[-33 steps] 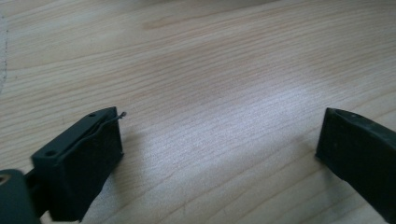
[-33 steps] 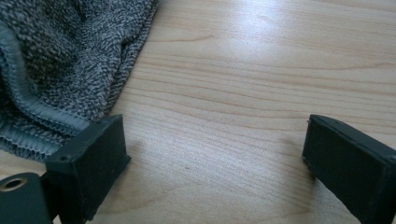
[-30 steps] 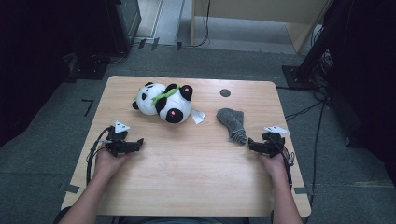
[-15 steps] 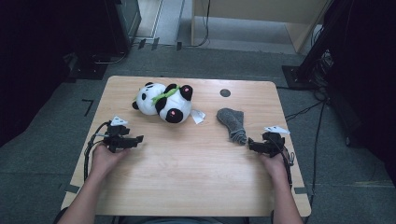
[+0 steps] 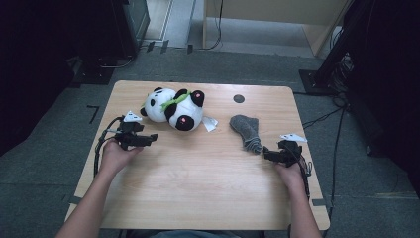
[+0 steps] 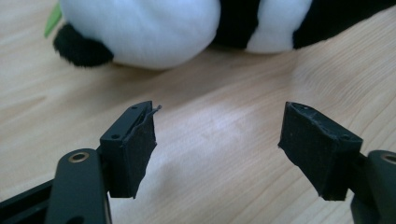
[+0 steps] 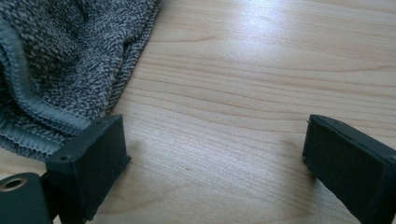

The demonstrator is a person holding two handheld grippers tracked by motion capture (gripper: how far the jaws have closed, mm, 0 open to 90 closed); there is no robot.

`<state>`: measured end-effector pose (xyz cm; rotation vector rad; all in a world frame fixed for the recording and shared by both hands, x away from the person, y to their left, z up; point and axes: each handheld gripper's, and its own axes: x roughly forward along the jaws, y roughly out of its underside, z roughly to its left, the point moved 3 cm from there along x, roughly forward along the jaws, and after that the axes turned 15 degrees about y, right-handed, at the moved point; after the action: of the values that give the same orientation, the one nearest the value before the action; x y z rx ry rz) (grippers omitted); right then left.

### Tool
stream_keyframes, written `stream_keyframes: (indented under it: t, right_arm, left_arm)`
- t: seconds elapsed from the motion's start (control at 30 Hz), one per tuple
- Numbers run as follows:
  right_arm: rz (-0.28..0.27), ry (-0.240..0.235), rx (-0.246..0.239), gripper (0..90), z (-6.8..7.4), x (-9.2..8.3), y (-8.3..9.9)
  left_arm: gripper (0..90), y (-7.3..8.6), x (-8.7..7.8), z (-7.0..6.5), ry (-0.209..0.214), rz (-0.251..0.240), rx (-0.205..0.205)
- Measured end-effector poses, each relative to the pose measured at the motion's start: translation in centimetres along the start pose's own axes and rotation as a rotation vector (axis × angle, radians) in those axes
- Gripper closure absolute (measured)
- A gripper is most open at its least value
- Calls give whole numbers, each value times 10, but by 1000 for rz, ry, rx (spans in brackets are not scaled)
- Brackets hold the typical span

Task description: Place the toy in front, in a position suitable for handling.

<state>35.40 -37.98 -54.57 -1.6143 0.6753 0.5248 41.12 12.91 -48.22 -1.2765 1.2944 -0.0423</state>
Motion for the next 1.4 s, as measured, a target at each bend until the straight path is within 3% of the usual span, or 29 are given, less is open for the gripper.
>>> stream_keyframes:
  t: [0.23,0.53,0.83,1.03,1.17,1.4]
  right_arm:
    - [1,1,1,66,0,0,0]
    - [0,-1,-1,66,1,0,0]
    - [0,-2,-3,66,1,0,0]
    - [0,-3,-2,66,1,0,0]
    - [0,-3,-2,66,1,0,0]
    - [1,-3,-2,66,1,0,0]
  left_arm:
    - [332,-13,0,0,42,-14,-24]
    - [345,-39,3,-2,31,39,15]
    - [349,-77,4,-7,38,37,57]
    - [347,-98,9,-9,10,50,88]
    - [350,-112,16,-13,26,53,106]
    - [370,-130,31,-10,39,61,87]
